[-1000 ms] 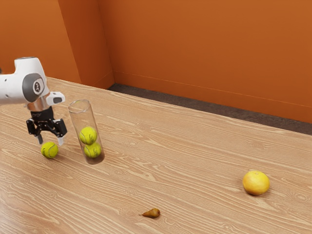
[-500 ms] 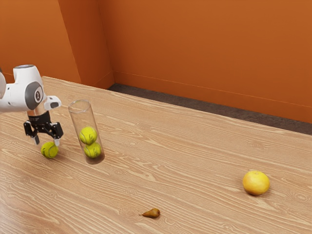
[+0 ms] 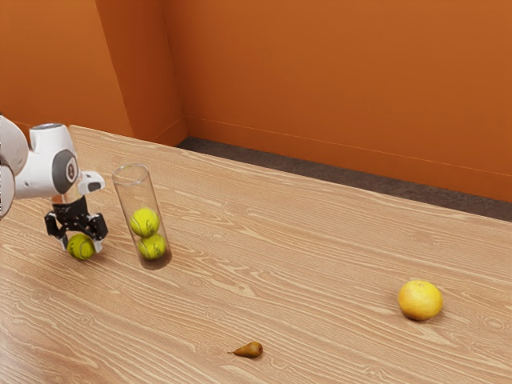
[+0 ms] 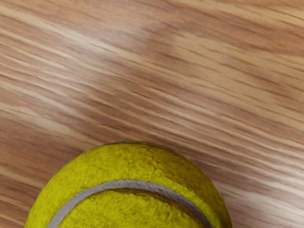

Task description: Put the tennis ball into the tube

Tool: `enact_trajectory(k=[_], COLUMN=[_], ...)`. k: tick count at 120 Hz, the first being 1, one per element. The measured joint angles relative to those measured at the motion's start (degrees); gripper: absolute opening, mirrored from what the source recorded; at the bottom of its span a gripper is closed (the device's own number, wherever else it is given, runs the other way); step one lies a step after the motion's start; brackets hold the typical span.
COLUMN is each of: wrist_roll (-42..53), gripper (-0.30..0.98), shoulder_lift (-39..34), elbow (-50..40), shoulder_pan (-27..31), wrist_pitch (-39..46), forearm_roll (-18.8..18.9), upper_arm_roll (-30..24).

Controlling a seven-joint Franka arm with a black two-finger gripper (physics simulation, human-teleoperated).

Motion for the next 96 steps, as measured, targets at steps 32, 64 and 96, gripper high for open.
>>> enact_trajectory(k=[32, 64, 96], wrist_roll=[1.28, 2.21, 2.62], gripper=[0.66, 0.5, 0.41], shoulder_lift=[0.38, 0.22, -0.05], elbow=[-0.62, -0.74, -0.65], shoulder_pan=[0.1, 0.43, 0.44], wrist_pitch=[0.84, 0.65, 0.62], forearm_roll=[-1.83, -2.05, -1.83], upper_arm_roll=[0.08, 0.39, 0.44])
